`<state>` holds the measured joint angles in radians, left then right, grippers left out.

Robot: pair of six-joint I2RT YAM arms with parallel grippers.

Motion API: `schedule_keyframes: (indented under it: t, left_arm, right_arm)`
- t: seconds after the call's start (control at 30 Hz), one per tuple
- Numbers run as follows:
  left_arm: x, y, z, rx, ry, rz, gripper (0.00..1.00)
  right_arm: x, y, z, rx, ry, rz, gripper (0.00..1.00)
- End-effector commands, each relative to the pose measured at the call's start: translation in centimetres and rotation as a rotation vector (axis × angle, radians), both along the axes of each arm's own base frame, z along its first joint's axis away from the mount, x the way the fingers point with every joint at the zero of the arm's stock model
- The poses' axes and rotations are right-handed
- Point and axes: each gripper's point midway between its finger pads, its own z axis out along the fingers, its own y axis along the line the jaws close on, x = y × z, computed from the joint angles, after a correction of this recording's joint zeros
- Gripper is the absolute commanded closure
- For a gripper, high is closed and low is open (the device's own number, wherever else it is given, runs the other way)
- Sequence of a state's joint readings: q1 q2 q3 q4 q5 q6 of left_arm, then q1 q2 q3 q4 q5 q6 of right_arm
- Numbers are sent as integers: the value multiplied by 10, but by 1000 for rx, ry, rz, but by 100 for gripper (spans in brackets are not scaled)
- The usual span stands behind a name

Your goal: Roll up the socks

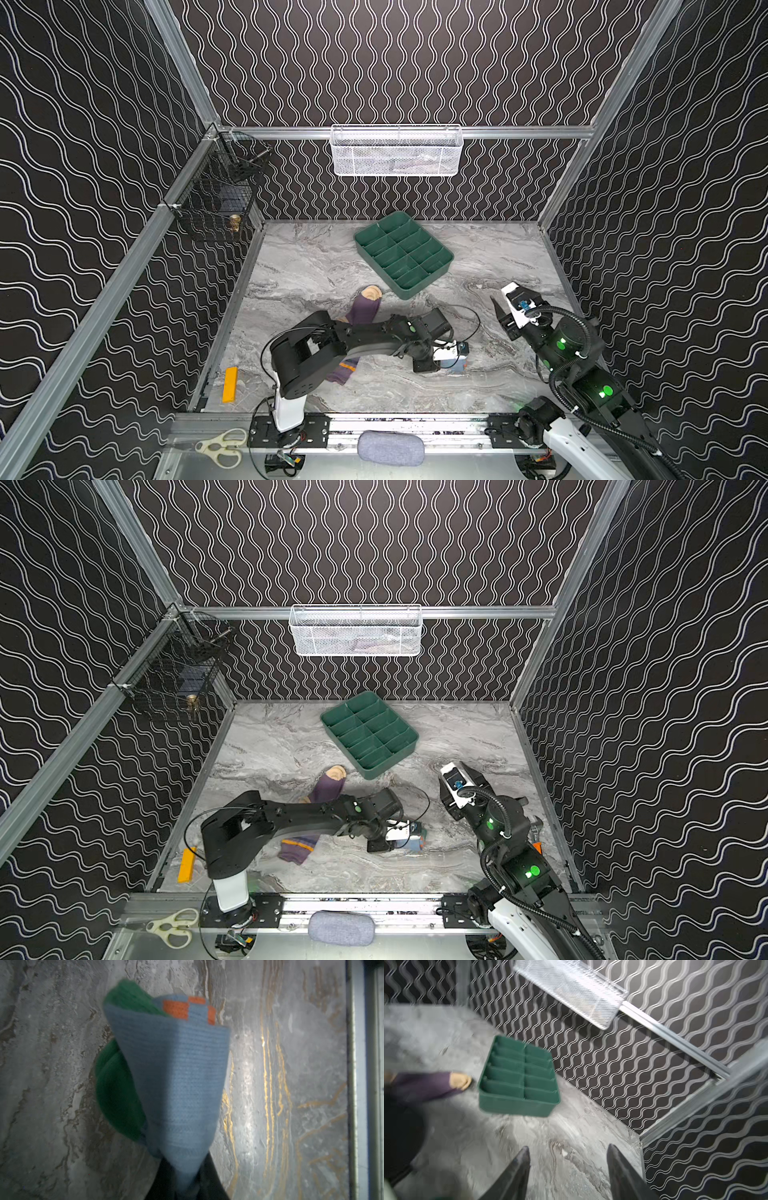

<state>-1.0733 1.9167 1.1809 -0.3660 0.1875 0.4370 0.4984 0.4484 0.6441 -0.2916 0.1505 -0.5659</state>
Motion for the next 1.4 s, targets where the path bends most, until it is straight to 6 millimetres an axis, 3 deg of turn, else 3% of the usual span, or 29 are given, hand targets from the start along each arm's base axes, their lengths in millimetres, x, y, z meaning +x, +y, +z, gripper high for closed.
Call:
schedule_keyframes:
  t: [0.0,0.17,0.37,0.53,0.7,0.87,1.07,1.27,1.33,1.37]
  left_arm:
    - [-32,67,-39,322,220,92,100]
    - [-18,67,-49,375,289,169,100]
    - [-1,67,-51,416,290,227,100]
    - [11,65,-46,416,240,253,100]
    - [13,66,-43,418,231,253,100]
    - [12,65,-40,419,235,235,100]
    - [11,61,-38,400,245,225,100]
    - [6,61,-37,390,263,198,100]
    - [4,60,-36,384,267,188,100]
    - [4,60,-35,380,266,186,100]
  right_arm:
    - [-21,12,-33,-183,72,152,41]
    - [-48,19,-61,-343,88,319,39]
    - [-63,9,-128,-561,228,403,38]
    - [-75,22,-165,-607,259,509,38]
    - [-78,40,-188,-668,259,568,37]
    - [-70,64,-207,-801,269,565,37]
    - [-39,74,-227,-911,281,466,36]
    - [-22,65,-249,-996,276,396,34]
    - [-21,62,-253,-1003,291,393,39]
    - [-23,61,-256,-1012,310,400,46]
